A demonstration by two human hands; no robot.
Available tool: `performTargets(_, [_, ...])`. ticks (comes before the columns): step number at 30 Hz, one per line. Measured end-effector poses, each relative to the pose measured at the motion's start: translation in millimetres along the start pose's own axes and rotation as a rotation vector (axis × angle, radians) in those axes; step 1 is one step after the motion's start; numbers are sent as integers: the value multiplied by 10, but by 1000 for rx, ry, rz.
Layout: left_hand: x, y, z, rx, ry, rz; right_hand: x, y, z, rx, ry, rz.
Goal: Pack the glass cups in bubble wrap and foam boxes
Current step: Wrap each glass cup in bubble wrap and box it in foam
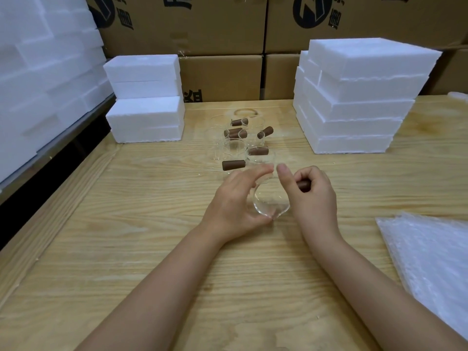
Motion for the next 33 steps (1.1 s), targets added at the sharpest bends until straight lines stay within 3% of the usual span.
performTargets(7, [6, 36, 21, 78, 56, 70, -68, -19, 98, -86, -71, 4])
performTargets(16, [1, -89, -45, -100, 1, -128, -80, -42, 122, -309, -254, -193])
performTargets(27, [5, -203, -57, -300, 26, -255, 77, -11, -4, 112, -382, -191])
performTargets(33, [10, -193, -49, -261, -7, -242, 115, 24, -18, 153, -278, -131])
Point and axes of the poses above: each hand's wrist, its own x-axis towards the middle knuckle, its own z-axis out of the palm, y = z × x, the point moved 4 cm from there along x, towards the middle knuckle, and after that the axes turned 9 degrees about -x, right-handed, at the moved point
